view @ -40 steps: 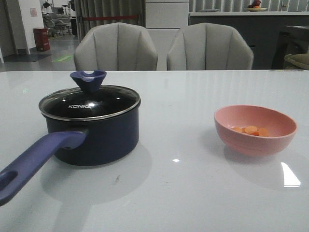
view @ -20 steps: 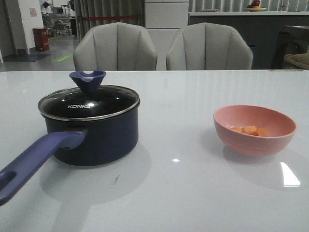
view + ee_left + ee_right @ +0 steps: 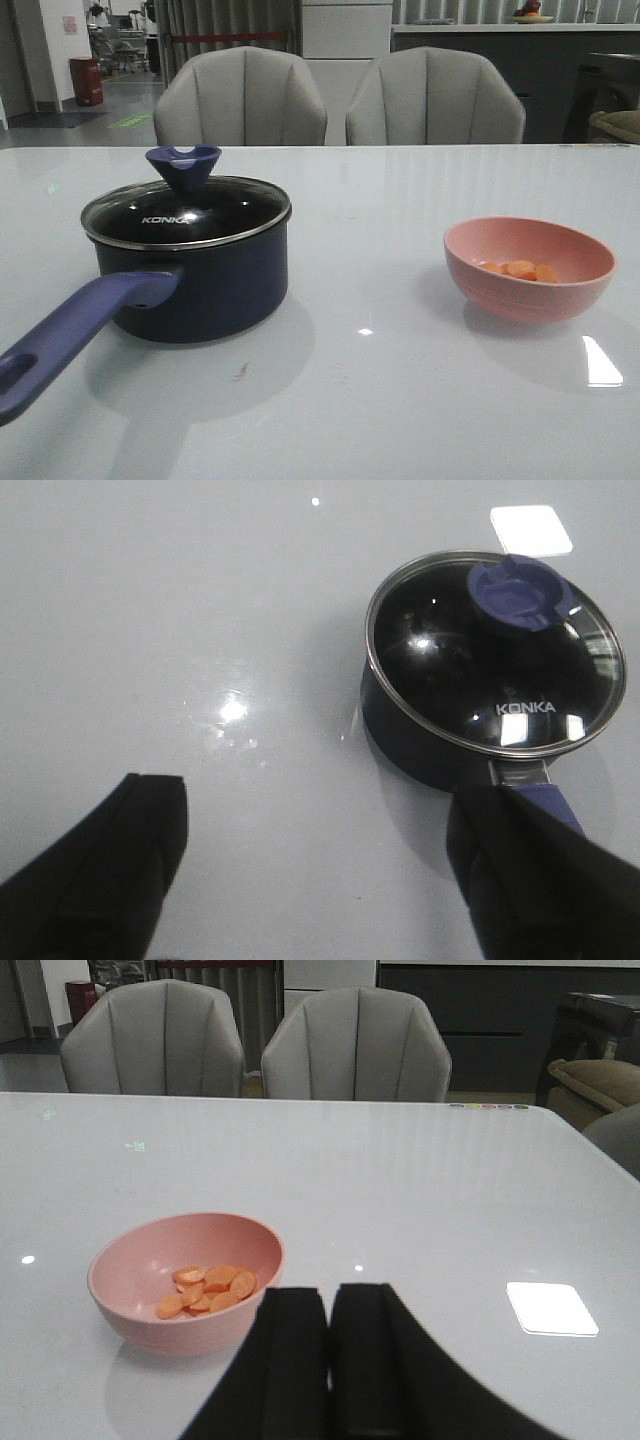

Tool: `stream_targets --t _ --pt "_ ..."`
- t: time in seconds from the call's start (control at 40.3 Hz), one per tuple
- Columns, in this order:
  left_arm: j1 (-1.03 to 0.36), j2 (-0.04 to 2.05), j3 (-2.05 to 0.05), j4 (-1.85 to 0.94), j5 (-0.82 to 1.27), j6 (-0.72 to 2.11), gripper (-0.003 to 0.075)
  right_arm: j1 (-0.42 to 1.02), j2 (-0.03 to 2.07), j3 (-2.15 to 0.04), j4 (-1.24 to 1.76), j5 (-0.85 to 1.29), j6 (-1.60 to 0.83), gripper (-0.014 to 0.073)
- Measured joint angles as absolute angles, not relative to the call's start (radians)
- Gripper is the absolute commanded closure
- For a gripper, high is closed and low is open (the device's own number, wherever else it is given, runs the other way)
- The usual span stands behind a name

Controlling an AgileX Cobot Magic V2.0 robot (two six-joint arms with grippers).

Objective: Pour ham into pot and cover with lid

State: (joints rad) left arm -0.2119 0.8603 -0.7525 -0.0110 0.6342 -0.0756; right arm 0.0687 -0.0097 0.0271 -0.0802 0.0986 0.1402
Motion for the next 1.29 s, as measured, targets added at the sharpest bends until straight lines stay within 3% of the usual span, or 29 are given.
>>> stream_targets --t 0.671,1.292 --pt "-0.422 1.589 -1.406 -0.025 0.856 -0.176 0.0145 0.069 -0.010 0.027 -0.080 0.099 0.140 0.0445" --pt "-0.480 1.926 -1.779 0.082 1.149 -0.466 0.0145 0.069 -0.010 0.027 -0.080 0.099 0.140 0.0445"
